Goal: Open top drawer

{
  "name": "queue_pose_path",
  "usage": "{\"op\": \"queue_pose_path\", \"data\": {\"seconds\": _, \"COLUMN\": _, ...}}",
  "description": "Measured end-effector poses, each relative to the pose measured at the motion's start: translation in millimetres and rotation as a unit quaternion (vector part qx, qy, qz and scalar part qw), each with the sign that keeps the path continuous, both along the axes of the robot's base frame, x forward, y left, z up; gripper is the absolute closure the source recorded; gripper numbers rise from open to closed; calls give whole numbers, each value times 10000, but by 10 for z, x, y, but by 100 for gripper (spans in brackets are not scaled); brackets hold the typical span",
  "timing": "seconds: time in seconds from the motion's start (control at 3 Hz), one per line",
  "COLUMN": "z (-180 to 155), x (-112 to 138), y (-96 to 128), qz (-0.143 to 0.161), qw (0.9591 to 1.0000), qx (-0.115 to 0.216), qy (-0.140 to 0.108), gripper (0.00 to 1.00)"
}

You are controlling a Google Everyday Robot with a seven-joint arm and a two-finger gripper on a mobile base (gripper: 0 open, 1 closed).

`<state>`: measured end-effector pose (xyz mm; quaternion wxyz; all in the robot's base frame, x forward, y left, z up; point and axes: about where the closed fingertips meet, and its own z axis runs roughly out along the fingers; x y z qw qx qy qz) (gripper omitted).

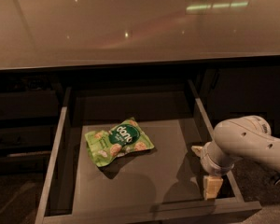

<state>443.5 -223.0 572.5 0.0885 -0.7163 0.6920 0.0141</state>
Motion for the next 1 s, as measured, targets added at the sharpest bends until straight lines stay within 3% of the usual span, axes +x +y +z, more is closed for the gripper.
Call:
{"op": "queue_pose_path", "data": {"seconds": 0.33, "z": 0, "x": 1, "y": 0, "qz": 0, "qw": 10000, "qx": 1, "qy": 0, "gripper": 0}}
{"op": "queue_pose_path", "data": {"seconds": 0.67, "z": 57, "x": 165, "y": 40, "qz": 61, "qw": 9998, "qx": 135, "qy": 98, "gripper": 0}}
{"op": "queue_pose_path", "data": {"seconds": 1.0, "z": 453, "x": 571, "y": 154, "qz": 309, "qw": 9955, "qx": 892, "qy": -30, "gripper": 0}}
